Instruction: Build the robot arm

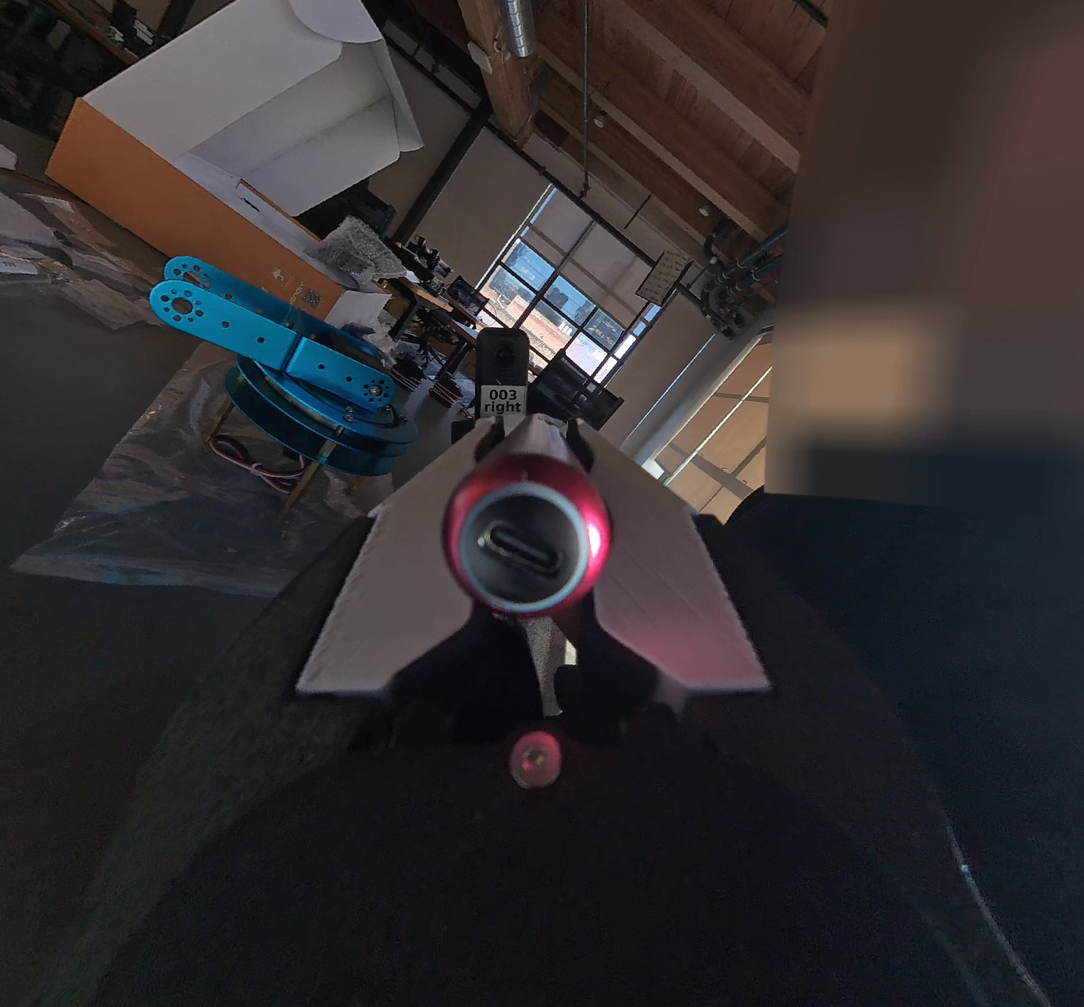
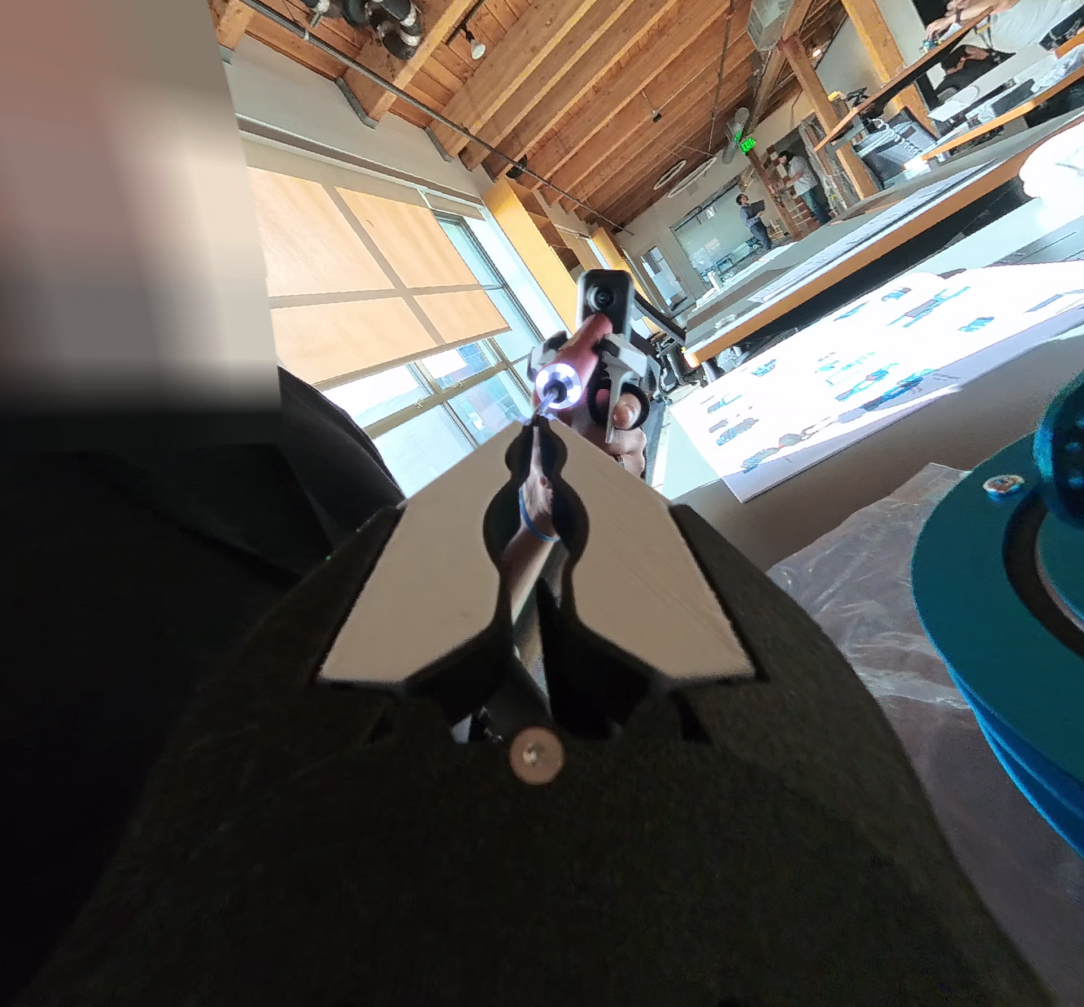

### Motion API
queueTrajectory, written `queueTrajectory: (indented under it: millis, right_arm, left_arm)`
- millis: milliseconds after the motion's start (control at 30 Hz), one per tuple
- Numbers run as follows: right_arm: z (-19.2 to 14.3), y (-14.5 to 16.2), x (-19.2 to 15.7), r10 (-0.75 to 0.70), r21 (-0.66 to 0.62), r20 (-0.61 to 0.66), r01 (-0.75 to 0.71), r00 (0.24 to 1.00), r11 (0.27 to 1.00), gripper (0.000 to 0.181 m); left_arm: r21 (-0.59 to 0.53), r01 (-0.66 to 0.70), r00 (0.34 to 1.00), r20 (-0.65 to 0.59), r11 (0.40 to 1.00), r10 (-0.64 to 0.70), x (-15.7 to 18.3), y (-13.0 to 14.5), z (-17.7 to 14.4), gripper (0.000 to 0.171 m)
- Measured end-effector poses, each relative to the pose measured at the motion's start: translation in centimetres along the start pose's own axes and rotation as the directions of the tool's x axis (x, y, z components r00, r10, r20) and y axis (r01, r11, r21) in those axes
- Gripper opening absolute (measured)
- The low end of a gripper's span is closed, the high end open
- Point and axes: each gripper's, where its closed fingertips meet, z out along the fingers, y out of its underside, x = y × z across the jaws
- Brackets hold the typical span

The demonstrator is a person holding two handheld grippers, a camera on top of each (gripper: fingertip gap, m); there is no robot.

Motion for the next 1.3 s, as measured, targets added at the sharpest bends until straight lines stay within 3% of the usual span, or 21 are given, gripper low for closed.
queueTrajectory:
  millis: [167,333,433,700,933,1300]
  right_arm:
    - [-0.7,0.5,1.2,-0.154,-0.118,-0.139,0.138,0.978,0.983,0.0]
    - [-1.9,2.0,2.4,-0.391,-0.362,-0.206,0.301,0.897,0.882,0.0]
    - [-2.2,2.7,3.2,-0.438,-0.45,-0.197,0.317,0.877,0.835,0.001]
    - [-2.1,2.5,3.0,-0.369,-0.429,-0.134,0.282,0.92,0.858,0.001]
    - [-1.8,0.7,3.0,-0.365,-0.387,-0.149,0.285,0.919,0.877,0.001]
    - [-2.3,-0.7,3.3,-0.39,-0.408,-0.19,0.289,0.901,0.866,0.016]
  left_arm:
    - [-0.115,-0.114,0.99,0.073,0.987,0.123,-0.2,1.4,0.1,0.02]
    - [-0.197,-0.113,0.983,0.118,0.974,0.138,-0.9,2.7,0.3,0.021]
    - [-0.223,-0.098,0.983,0.133,0.97,0.129,-1.6,3.4,0.1,0.021]
    - [-0.092,-0.026,0.993,0.114,0.995,0.036,-2.0,4.1,-0.3,0.02]
    - [0.086,-0.06,0.992,0.12,0.994,0.05,-1.9,3.7,-0.1,0.02]
    - [0.125,-0.081,0.99,0.125,0.989,0.065,-1.8,3.7,-0.1,0.019]
